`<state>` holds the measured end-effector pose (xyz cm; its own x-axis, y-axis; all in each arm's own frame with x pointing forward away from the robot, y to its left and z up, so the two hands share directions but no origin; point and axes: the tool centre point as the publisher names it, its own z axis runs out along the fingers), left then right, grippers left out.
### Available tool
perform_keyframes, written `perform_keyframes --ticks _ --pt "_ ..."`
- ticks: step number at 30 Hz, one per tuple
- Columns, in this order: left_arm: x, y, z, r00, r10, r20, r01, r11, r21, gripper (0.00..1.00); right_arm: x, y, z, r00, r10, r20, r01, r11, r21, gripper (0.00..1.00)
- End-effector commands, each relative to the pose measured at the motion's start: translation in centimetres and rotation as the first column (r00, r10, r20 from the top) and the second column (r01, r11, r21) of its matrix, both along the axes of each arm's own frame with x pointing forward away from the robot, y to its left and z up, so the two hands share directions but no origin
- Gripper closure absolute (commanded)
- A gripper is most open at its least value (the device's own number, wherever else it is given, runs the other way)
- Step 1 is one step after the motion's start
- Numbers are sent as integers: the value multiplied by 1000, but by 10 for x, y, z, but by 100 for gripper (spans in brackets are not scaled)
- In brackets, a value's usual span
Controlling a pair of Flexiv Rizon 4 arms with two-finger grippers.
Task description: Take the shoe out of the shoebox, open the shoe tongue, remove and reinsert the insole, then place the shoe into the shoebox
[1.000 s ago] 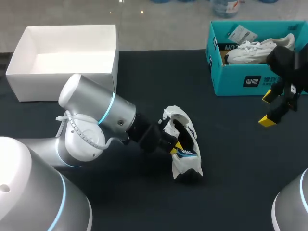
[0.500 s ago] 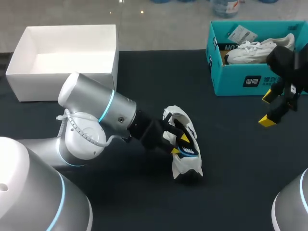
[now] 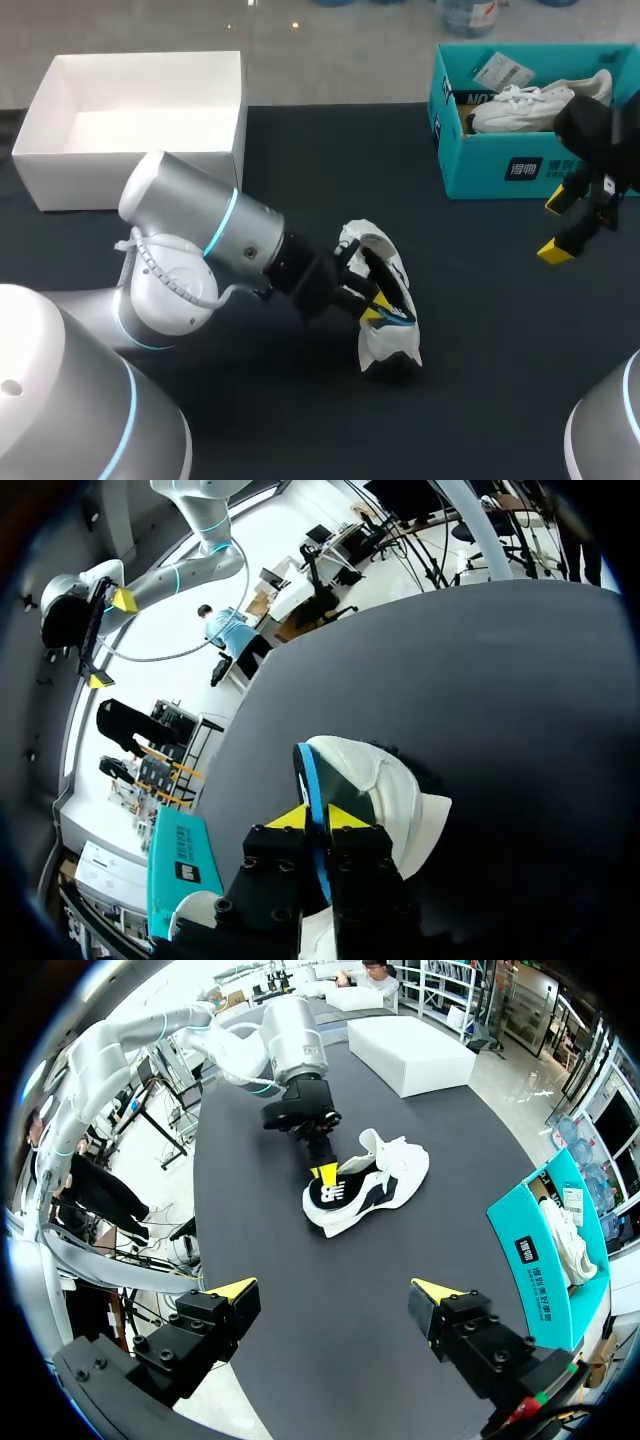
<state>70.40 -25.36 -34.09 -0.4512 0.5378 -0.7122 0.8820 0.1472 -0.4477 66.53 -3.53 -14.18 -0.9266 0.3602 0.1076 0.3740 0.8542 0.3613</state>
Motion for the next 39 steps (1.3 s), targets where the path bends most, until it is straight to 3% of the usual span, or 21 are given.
perform_keyframes --ticks 1,9,15,25,26,29,34,39 --pt "0 3 -3 1000 -3 5 3 1000 6 100 2 0 -1 1000 1 -3 -1 1000 -2 0" --pt "15 2 -17 1000 4 23 -5 999 40 100 2 0 -1 1000 1 -3 -1 1000 -2 0" --pt "14 0 -28 1000 6 12 -6 998 60 100 2 0 -1 1000 1 -3 -1 1000 -2 0" --pt "14 10 -25 1000 12 9 -13 998 64 100 2 0 -1 1000 1 -3 -1 1000 -2 0" --pt "16 11 -23 1000 17 15 -18 998 60 84 2 0 -1 1000 1 -3 -1 1000 -2 0" --pt "18 11 -17 999 28 21 -29 998 47 59 2 0 -1 1000 1 -3 -1 1000 -2 0" --pt "17 10 -7 999 28 31 -29 999 23 57 2 0 -1 1000 1 -3 -1 1000 -2 0" --pt "16 9 -1 999 20 40 -20 1000 9 65 2 0 -1 1000 1 -3 -1 1000 -2 0"
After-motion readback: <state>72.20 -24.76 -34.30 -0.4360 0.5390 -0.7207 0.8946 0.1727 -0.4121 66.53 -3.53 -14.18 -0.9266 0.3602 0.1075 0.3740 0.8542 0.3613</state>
